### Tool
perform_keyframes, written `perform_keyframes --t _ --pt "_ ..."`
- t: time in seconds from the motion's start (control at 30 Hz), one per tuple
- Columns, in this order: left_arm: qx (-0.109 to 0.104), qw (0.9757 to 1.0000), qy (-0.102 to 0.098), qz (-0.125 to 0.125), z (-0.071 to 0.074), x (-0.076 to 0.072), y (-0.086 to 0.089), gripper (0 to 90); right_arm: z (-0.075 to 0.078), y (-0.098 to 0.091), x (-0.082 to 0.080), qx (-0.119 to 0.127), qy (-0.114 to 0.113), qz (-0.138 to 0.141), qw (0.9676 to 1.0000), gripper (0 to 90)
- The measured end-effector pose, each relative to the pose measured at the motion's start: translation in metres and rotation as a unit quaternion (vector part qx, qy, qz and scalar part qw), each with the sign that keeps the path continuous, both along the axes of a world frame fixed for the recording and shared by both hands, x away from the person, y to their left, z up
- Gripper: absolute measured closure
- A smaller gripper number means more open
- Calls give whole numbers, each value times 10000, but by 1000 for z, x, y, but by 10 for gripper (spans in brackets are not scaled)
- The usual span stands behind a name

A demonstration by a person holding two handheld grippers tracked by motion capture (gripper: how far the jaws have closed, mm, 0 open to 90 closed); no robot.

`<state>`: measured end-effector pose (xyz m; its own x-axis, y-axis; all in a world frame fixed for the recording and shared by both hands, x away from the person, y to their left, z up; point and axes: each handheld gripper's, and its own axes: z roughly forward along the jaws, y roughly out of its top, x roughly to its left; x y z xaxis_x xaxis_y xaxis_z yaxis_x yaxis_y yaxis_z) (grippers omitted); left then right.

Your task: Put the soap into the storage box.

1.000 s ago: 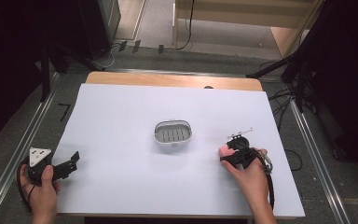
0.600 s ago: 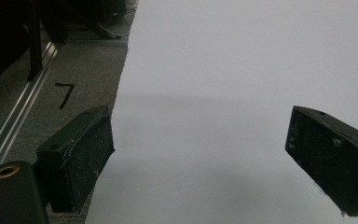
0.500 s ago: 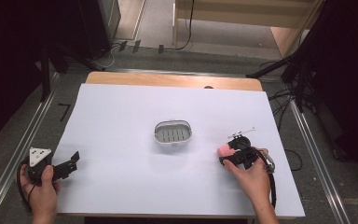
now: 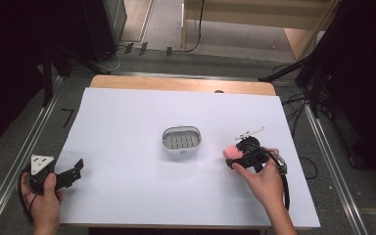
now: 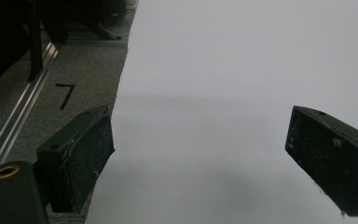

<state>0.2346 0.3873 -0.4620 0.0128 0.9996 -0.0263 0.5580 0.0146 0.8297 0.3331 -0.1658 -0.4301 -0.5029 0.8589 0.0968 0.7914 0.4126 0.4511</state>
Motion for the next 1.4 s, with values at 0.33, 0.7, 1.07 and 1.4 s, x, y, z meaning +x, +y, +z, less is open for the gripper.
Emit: perform_keyframes --t 0.33,0.7,1.07,1.4 --pt "-9 10000 -4 -3 0 0 0 81 5 16 10 16 -81 487 9988 388" --pt "-32 10000 -3 -7 0 0 0 81 13 29 19 7 -355 1067 9937 388" --pt "-8 10000 -4 -3 0 0 0 82 17 38 27 -51 -464 1493 9877 388" --pt "-1 10000 1 1 0 0 0 81 24 42 33 -42 -596 1937 9792 388"
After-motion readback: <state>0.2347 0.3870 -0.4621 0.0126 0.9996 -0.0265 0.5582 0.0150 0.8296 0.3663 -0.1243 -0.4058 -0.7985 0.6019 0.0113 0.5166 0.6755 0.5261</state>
